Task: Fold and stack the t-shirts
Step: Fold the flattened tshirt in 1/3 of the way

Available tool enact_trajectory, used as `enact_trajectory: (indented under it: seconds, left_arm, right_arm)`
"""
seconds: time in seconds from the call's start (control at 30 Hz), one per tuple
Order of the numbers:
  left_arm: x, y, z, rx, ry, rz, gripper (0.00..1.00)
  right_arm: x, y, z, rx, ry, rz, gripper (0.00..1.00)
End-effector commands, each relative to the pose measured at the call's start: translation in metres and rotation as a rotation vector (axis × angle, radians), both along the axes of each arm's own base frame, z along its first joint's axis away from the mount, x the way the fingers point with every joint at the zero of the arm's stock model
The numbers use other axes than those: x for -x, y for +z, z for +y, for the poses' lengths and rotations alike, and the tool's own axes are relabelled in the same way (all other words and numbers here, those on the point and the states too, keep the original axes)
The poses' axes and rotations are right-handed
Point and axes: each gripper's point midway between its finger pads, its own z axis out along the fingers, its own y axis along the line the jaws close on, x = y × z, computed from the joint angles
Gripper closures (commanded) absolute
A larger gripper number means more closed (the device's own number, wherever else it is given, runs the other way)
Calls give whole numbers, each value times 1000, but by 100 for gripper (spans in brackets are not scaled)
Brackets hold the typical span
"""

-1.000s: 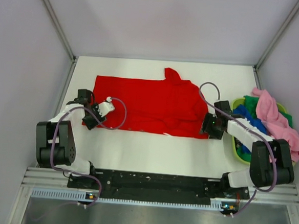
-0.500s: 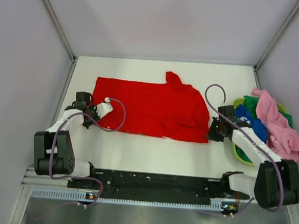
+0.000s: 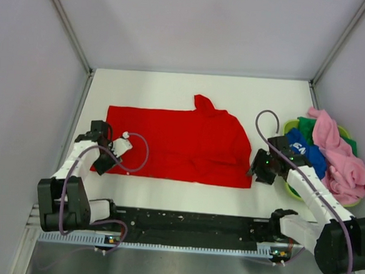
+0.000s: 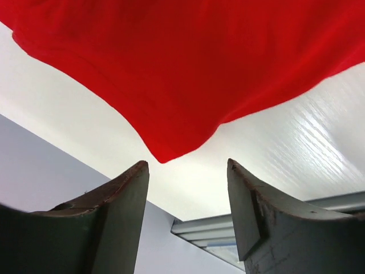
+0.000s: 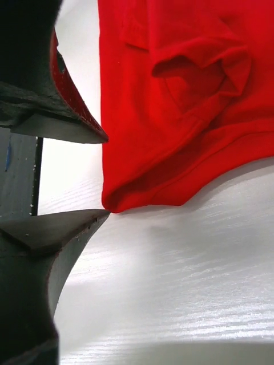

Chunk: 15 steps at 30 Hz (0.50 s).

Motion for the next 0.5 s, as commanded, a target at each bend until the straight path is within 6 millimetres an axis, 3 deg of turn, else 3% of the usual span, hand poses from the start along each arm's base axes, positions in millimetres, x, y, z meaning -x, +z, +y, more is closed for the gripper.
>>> enact_trajectory:
  seconds: [0.0, 0.07, 0.13, 0.2, 0.23, 0.3, 0.4, 0.47]
  left_arm:
    - [-31, 39, -3, 27, 37, -87, 38]
    - [-55, 67, -28, 121, 12, -152, 39]
    - [-67, 83, -80, 262, -104, -165, 51]
    - [-65, 86, -137, 348, -262, -142, 61]
    - [-58, 83, -168, 383, -366, -111, 65]
    - [-44, 73, -221, 434, -553, -67, 71]
    - [-29, 56, -282, 440, -786, -41, 72]
    - [-31, 45, -308, 419, -861, -56, 76]
  right_arm:
    - [-21, 36, -4, 44, -8, -113, 50]
    - [-35, 56, -7, 124, 26, -187, 53]
    - [-46, 67, 8, 140, 99, -235, 74]
    - [-51, 61, 33, 73, 186, -232, 97]
    - [-50, 54, 46, 19, 222, -206, 100]
    - [-55, 40, 46, 34, 226, -180, 100]
    - [-69, 29, 37, 71, 217, -190, 100]
    - [-77, 25, 34, 57, 217, -181, 100]
